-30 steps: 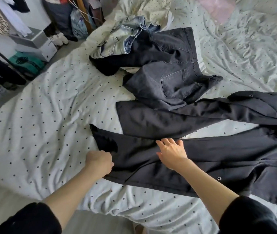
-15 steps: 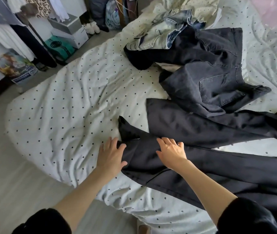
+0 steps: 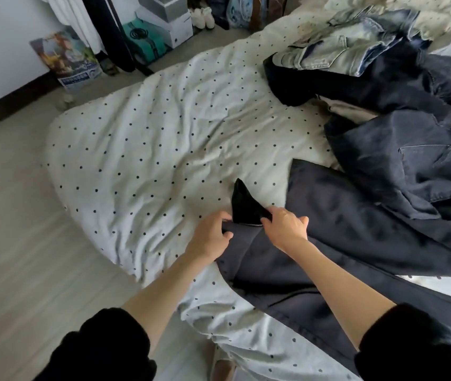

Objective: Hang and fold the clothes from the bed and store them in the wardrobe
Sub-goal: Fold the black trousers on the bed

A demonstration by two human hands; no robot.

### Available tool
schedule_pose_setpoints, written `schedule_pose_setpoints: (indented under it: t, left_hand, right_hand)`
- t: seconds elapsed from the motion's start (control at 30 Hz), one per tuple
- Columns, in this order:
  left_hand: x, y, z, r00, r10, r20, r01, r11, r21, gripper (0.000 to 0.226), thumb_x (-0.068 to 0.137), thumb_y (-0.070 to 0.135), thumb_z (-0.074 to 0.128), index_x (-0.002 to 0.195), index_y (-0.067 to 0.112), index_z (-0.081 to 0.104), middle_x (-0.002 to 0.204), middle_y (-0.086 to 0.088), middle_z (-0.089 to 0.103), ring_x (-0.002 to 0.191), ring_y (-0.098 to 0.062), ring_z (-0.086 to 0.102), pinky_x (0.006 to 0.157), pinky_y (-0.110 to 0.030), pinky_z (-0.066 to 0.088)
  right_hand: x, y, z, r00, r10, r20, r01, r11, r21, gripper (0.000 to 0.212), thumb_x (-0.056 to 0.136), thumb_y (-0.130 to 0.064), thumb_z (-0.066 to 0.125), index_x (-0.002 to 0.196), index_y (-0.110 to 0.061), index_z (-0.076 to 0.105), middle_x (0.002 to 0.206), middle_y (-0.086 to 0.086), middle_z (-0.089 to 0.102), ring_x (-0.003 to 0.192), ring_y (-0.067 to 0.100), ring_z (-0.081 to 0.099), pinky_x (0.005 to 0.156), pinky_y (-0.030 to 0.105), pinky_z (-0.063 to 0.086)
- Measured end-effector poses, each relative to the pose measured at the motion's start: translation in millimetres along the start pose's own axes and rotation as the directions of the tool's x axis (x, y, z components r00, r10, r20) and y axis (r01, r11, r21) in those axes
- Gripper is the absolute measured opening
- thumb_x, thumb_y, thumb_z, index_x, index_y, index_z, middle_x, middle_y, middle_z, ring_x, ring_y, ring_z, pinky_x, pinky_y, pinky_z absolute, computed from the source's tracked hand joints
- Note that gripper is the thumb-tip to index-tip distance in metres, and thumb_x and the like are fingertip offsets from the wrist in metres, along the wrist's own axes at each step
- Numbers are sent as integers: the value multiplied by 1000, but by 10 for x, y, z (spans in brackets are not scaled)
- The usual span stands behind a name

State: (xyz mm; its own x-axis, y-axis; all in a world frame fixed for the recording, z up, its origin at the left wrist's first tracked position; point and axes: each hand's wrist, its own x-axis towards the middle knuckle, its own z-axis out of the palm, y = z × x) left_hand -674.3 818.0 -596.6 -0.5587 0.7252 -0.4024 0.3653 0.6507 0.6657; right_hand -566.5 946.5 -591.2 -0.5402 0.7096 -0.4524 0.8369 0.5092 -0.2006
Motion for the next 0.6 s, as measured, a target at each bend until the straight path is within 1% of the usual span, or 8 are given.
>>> schedule_pose_setpoints:
  t: [0.1, 0.2, 0.27, 0.3, 0.33, 0.4, 0.47, 0.6]
  left_hand:
    - [-80, -234, -223, 985, -139, -100, 135, 990, -44, 6, 83, 9, 56, 82, 15, 59, 77, 2, 59, 72, -15, 54, 57, -25, 35]
    - [-273, -545, -469, 929, -364, -61, 368, 926, 83, 19, 76, 13, 53, 61, 18, 44, 58, 3, 46, 54, -16, 44, 50, -27, 28]
    - [-363, -668, -547, 894, -447, 4, 438, 878, 195, 20, 76, 8, 46, 61, 16, 35, 58, 2, 37, 53, -17, 37, 53, -27, 26]
    - [-370, -676, -573, 892, -453, 2, 441, 869, 224, 14, 79, 7, 44, 68, 16, 40, 65, 2, 42, 59, -17, 44, 55, -27, 30]
    - [-361, -654, -589, 899, -438, -13, 429, 874, 228, 8, 84, 8, 43, 82, 15, 47, 78, 2, 50, 71, -19, 52, 61, -28, 37]
    - [-255, -518, -582, 938, -337, -78, 346, 921, 178, 19, 92, 13, 42, 109, 14, 50, 101, -1, 57, 92, -22, 57, 74, -31, 42]
    - [-111, -250, -493, 975, -194, -111, 206, 973, 102, 26, 93, 13, 42, 117, 13, 51, 111, -4, 57, 97, -20, 55, 80, -29, 42]
    - [148, 446, -126, 997, 49, -61, -49, 999, 1, 22, 94, 14, 47, 113, 12, 57, 111, -3, 58, 90, -12, 53, 77, -20, 38]
  right_hand:
    - [55, -45, -68, 1000, 18, -17, -17, 998, 59, 24, 97, -30, 43, 111, -19, 59, 98, 1, 65, 95, 24, 56, 81, 33, 19]
    - [89, -144, -130, 1000, -7, -28, 10, 992, 126, 18, 96, -30, 44, 87, -23, 57, 71, -6, 54, 80, 23, 51, 78, 33, 20]
    - [80, -187, -157, 999, -32, 16, 29, 988, 153, 26, 97, -28, 38, 79, -19, 55, 72, -2, 55, 82, 26, 53, 78, 35, 22]
    - [73, -182, -175, 998, -61, 35, 55, 987, 154, 28, 98, -27, 35, 81, -18, 56, 80, 2, 59, 86, 27, 55, 79, 35, 24]
    - [54, -161, -189, 995, -88, 44, 80, 984, 156, 29, 99, -27, 34, 87, -17, 58, 91, 4, 61, 93, 28, 56, 82, 35, 27]
    - [0, -66, -247, 993, -117, 16, 113, 979, 168, 31, 100, -27, 34, 113, -19, 61, 115, 3, 59, 110, 25, 53, 93, 36, 30]
    - [-88, 118, -333, 991, -125, -37, 129, 982, 139, 33, 100, -23, 38, 128, -19, 54, 130, 1, 54, 118, 22, 49, 99, 34, 29]
    - [-360, 663, -524, 959, 55, -279, 6, 978, 211, 26, 97, -22, 47, 115, -14, 63, 117, 2, 63, 105, 25, 57, 90, 35, 39]
